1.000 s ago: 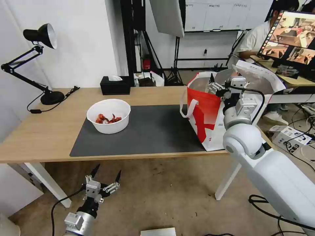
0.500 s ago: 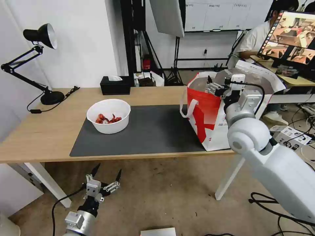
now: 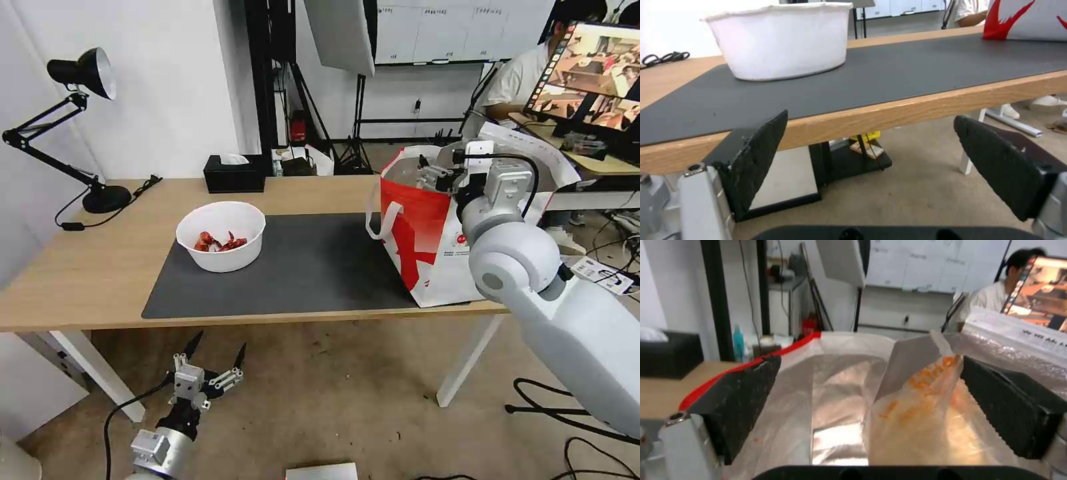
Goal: Pick up the trash from the table and place it into the takeout bag.
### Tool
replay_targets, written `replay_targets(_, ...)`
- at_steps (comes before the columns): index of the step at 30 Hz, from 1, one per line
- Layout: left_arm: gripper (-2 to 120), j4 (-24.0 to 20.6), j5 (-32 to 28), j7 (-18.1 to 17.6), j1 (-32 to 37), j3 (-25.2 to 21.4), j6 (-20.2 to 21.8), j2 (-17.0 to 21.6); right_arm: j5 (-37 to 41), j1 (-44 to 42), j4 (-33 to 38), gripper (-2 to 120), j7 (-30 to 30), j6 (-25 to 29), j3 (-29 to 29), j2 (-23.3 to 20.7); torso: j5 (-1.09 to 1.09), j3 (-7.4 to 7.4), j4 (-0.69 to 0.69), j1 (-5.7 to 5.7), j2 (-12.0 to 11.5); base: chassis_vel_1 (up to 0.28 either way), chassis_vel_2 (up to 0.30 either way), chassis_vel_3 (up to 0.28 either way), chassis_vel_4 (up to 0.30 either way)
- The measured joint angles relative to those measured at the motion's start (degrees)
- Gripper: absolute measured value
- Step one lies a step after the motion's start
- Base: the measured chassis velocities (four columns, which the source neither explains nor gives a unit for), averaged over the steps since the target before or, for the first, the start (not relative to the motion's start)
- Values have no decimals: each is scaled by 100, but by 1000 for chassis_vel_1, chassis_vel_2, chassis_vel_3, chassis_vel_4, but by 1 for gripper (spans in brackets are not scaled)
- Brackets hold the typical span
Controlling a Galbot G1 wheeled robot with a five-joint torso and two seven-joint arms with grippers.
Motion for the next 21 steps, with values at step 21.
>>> replay_targets(21,100,-94,-5,-2,47,-4,3,35,1556,292,94,100,469,-589,72,-206,0,0,0,0,0,0,0,0,0)
